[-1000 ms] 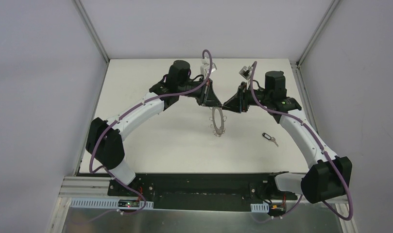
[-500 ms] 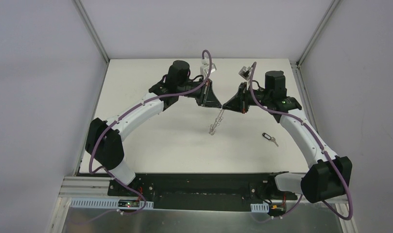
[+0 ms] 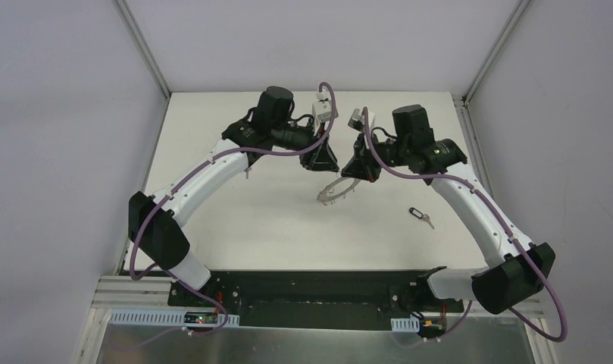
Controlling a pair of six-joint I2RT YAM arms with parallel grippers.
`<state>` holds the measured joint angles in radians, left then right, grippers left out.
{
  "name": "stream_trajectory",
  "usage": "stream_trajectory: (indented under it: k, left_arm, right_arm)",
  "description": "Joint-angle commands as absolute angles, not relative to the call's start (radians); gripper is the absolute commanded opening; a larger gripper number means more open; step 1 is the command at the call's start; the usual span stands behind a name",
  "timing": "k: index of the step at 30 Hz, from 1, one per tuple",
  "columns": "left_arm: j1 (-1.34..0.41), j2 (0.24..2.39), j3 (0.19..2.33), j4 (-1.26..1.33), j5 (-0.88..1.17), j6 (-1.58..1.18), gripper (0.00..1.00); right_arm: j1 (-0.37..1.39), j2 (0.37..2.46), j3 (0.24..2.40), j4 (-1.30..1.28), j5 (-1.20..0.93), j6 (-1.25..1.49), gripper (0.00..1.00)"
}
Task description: Put the keys on the keyring
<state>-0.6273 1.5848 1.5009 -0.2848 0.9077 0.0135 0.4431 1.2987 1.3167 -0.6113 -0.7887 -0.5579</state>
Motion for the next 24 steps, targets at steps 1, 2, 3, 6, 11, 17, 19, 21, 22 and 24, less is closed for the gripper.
stream_trajectory:
  k: [1, 2, 3, 6, 11, 17, 19, 21, 22, 24]
  left_arm:
    - [-0.637, 1.553, 1.544, -0.365, 0.929, 0.179, 0.37]
    - [-0.640, 1.556, 1.545, -0.365, 0.932, 0.186, 0.38]
    - [-0.643, 1.560, 1.543, -0.365, 0.936, 0.192, 0.38]
    - [-0.651, 1.571, 1.543, -0.364, 0.962, 0.206, 0.38]
    - [-0.663, 1.583, 1.527, -0.343, 0.996, 0.216, 0.38]
    - [-0.677, 1.598, 1.519, -0.345, 1.020, 0.239, 0.35]
    - [-0.680, 1.601, 1.517, -0.351, 1.020, 0.253, 0.34]
    - [-0.682, 1.605, 1.519, -0.357, 1.025, 0.261, 0.31]
    - [-0.684, 1.608, 1.523, -0.365, 1.028, 0.270, 0.29]
    - [-0.683, 1.610, 1.528, -0.390, 1.031, 0.294, 0.24]
  right_arm:
    - [0.468, 1.302, 1.373, -0.678, -0.733, -0.618, 0.00]
    - [0.474, 1.304, 1.374, -0.677, -0.735, -0.615, 0.00]
    - [0.478, 1.304, 1.376, -0.678, -0.738, -0.612, 0.00]
    - [0.485, 1.307, 1.373, -0.671, -0.750, -0.597, 0.00]
    - [0.484, 1.309, 1.360, -0.655, -0.788, -0.570, 0.00]
    - [0.483, 1.310, 1.360, -0.648, -0.823, -0.550, 0.00]
    - [0.484, 1.309, 1.358, -0.648, -0.835, -0.547, 0.00]
    - [0.484, 1.309, 1.359, -0.649, -0.845, -0.544, 0.00]
    - [0.484, 1.308, 1.359, -0.649, -0.848, -0.543, 0.00]
    - [0.484, 1.306, 1.357, -0.649, -0.848, -0.543, 0.00]
